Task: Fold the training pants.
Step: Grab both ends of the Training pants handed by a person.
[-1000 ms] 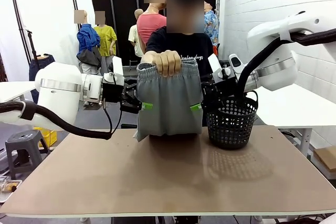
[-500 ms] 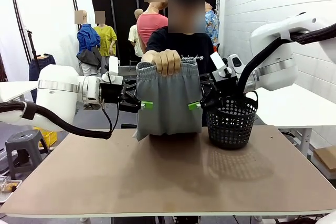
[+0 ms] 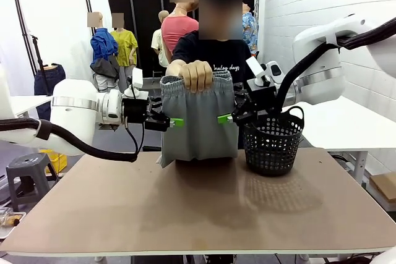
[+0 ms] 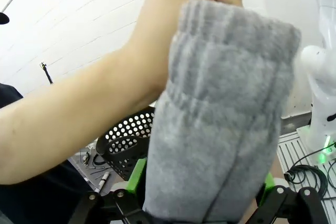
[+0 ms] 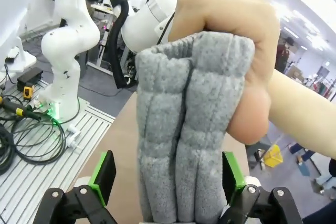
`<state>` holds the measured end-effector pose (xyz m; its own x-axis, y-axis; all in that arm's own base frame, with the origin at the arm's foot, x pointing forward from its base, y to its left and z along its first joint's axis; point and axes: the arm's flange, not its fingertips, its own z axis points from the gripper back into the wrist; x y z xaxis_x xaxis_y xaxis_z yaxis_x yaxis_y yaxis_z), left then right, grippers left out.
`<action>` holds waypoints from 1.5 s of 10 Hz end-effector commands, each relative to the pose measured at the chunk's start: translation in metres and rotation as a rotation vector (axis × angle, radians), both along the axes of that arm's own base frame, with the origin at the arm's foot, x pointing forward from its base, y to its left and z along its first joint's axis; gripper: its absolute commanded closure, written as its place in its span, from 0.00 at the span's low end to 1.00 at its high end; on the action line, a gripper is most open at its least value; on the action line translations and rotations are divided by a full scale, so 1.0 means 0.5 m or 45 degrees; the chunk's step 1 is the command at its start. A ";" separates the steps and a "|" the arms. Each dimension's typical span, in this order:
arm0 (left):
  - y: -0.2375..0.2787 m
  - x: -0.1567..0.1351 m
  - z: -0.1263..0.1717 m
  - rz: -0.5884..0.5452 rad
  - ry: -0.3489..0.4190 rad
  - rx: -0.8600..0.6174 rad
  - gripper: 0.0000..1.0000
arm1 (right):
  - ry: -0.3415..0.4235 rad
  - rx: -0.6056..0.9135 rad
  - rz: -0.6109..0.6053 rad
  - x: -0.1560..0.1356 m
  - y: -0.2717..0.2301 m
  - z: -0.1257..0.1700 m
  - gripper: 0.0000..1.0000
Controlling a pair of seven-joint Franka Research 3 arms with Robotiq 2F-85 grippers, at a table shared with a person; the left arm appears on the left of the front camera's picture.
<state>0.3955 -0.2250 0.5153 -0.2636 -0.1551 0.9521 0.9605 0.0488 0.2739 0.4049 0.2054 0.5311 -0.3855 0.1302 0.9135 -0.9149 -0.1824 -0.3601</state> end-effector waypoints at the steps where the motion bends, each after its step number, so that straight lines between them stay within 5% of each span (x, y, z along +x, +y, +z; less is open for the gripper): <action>1: -0.014 0.016 0.015 0.010 -0.010 -0.035 0.00 | 0.081 0.037 0.011 0.016 0.011 0.001 0.03; 6: -0.014 0.022 0.007 0.004 0.026 -0.043 0.95 | 0.210 0.073 0.003 0.034 0.001 -0.003 1.00; 11: -0.009 0.020 0.014 -0.004 0.062 -0.108 1.00 | 0.306 0.067 0.020 0.047 0.009 -0.023 1.00; 14: -0.001 0.023 0.009 -0.042 0.044 -0.150 1.00 | 0.290 0.032 -0.023 0.053 0.017 -0.021 1.00; 15: 0.009 0.029 0.003 -0.079 0.072 -0.126 1.00 | 0.224 -0.113 0.008 0.065 0.037 -0.009 1.00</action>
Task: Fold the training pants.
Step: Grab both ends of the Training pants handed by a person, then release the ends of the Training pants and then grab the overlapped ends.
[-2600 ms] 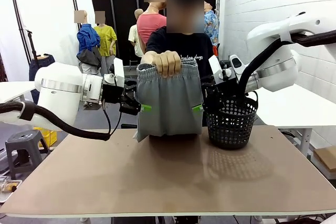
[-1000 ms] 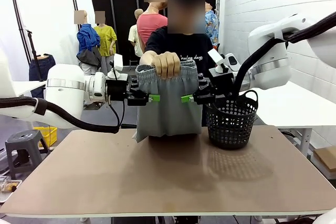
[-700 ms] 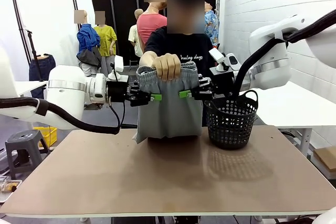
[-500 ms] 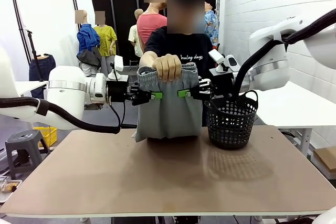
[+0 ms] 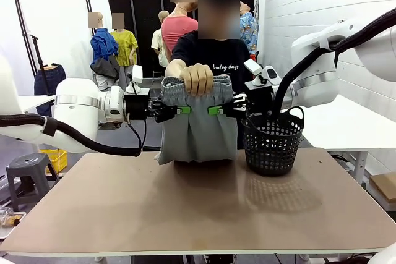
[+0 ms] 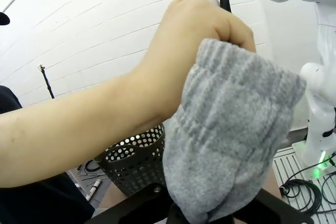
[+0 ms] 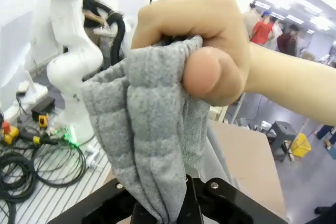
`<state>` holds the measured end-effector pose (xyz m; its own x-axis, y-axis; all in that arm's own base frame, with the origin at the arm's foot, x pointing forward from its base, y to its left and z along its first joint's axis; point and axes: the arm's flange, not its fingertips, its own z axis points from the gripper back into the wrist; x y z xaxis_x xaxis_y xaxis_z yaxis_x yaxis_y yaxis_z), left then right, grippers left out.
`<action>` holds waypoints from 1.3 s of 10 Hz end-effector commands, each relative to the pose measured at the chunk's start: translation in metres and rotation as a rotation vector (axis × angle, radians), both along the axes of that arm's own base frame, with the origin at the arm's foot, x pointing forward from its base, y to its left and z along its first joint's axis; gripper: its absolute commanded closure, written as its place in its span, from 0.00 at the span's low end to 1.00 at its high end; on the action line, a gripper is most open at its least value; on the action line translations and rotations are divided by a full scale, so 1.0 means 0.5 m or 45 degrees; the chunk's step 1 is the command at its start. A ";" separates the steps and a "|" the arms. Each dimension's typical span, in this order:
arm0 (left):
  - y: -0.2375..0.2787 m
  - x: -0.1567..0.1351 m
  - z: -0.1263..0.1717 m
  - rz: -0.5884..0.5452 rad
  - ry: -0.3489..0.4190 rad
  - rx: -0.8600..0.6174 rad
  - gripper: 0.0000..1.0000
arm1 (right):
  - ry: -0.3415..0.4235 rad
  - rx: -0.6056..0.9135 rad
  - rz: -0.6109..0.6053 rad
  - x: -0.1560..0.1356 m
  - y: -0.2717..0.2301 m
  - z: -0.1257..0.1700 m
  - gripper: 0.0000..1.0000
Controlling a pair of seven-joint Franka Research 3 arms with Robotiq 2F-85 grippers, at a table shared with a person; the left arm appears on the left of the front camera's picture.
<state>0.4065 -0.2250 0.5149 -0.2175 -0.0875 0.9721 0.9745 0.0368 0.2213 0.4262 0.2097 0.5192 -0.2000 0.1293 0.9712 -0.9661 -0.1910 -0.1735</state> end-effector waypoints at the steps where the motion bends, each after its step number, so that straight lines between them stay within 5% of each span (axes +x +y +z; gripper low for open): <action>1: -0.003 -0.002 0.004 0.012 -0.009 0.011 1.00 | 0.027 0.039 -0.005 -0.004 -0.008 -0.008 1.00; 13: -0.003 -0.002 0.004 0.012 -0.009 0.011 1.00 | 0.027 0.039 -0.005 -0.004 -0.008 -0.008 1.00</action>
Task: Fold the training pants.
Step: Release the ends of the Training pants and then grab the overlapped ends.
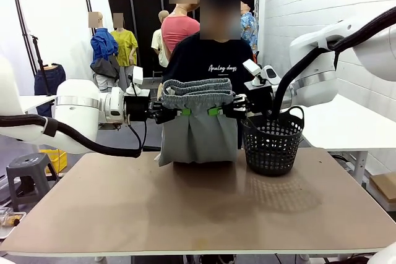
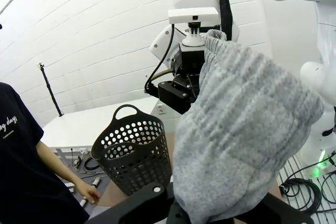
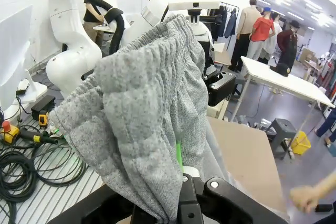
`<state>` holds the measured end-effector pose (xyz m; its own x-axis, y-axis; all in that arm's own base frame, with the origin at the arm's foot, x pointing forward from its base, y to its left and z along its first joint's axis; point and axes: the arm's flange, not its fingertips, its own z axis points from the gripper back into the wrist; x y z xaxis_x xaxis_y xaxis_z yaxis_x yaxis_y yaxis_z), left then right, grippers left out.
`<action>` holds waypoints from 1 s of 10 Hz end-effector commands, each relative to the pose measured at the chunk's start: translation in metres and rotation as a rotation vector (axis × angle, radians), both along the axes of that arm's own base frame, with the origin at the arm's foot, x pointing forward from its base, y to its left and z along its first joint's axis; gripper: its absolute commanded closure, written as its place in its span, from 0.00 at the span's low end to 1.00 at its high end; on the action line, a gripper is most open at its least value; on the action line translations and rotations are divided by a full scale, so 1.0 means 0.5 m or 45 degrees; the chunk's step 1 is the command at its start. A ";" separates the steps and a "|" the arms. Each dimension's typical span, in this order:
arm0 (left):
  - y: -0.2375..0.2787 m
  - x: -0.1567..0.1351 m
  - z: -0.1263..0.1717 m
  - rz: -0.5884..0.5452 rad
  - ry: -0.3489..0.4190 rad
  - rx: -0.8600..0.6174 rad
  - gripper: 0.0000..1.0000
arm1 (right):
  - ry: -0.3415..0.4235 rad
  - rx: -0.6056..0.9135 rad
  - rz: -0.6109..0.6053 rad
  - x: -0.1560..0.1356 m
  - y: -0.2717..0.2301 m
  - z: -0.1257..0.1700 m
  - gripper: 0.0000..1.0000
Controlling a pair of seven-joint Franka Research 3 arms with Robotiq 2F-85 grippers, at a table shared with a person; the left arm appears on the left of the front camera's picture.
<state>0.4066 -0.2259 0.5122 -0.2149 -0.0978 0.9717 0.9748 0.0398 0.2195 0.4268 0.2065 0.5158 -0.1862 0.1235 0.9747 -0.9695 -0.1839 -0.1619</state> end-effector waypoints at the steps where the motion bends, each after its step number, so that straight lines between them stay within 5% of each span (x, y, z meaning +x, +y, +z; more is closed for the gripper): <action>1: -0.001 -0.003 0.009 0.006 -0.012 0.000 1.00 | 0.010 0.030 0.003 -0.005 -0.002 -0.001 1.00; 10: -0.001 -0.003 0.009 0.006 -0.012 0.000 1.00 | 0.010 0.030 0.003 -0.005 -0.002 -0.001 1.00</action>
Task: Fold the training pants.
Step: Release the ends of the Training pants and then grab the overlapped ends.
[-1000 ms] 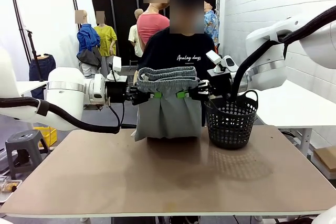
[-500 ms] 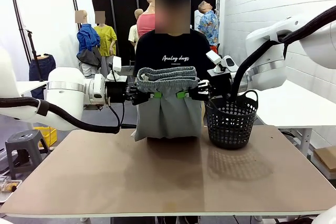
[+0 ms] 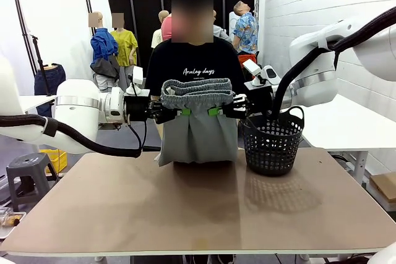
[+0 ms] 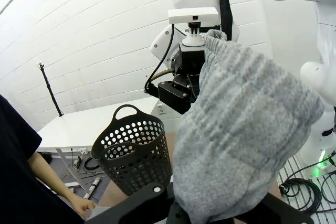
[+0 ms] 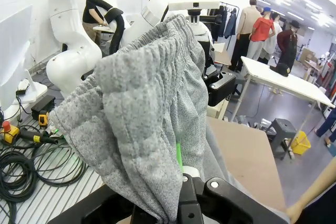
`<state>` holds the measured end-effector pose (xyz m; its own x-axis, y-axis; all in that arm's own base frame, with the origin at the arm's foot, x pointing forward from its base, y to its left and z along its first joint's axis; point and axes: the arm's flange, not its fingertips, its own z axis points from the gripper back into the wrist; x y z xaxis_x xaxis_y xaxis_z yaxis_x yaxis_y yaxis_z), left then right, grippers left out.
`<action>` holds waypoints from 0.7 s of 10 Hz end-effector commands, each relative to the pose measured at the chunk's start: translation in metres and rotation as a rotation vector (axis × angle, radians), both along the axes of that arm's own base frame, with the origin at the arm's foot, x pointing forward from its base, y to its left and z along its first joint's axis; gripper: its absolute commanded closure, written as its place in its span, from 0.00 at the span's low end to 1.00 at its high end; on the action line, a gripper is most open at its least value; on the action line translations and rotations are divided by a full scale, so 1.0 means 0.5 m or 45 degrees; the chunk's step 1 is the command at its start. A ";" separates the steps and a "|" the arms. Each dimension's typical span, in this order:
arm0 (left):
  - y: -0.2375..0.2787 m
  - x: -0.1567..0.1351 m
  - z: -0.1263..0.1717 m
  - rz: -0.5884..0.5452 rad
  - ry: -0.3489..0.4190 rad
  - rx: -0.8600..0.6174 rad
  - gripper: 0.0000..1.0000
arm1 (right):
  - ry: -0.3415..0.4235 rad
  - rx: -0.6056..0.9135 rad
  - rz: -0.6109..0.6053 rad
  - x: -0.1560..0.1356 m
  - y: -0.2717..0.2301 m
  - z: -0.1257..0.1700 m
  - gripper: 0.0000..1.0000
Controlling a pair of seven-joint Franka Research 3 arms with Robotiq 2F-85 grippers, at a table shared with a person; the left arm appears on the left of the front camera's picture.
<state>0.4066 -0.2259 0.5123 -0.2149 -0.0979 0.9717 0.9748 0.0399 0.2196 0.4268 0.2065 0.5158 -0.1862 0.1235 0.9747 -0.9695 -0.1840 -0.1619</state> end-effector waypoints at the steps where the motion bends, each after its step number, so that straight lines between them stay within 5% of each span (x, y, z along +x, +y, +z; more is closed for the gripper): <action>1: -0.001 -0.003 0.009 0.006 -0.012 0.000 1.00 | 0.010 0.030 0.003 -0.005 -0.002 -0.001 1.00; 7: -0.001 -0.003 0.009 0.006 -0.012 0.000 1.00 | 0.010 0.030 0.003 -0.005 -0.002 -0.001 1.00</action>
<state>0.4066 -0.2259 0.5123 -0.2150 -0.0979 0.9717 0.9748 0.0399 0.2196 0.4268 0.2065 0.5158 -0.1861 0.1235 0.9747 -0.9695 -0.1839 -0.1618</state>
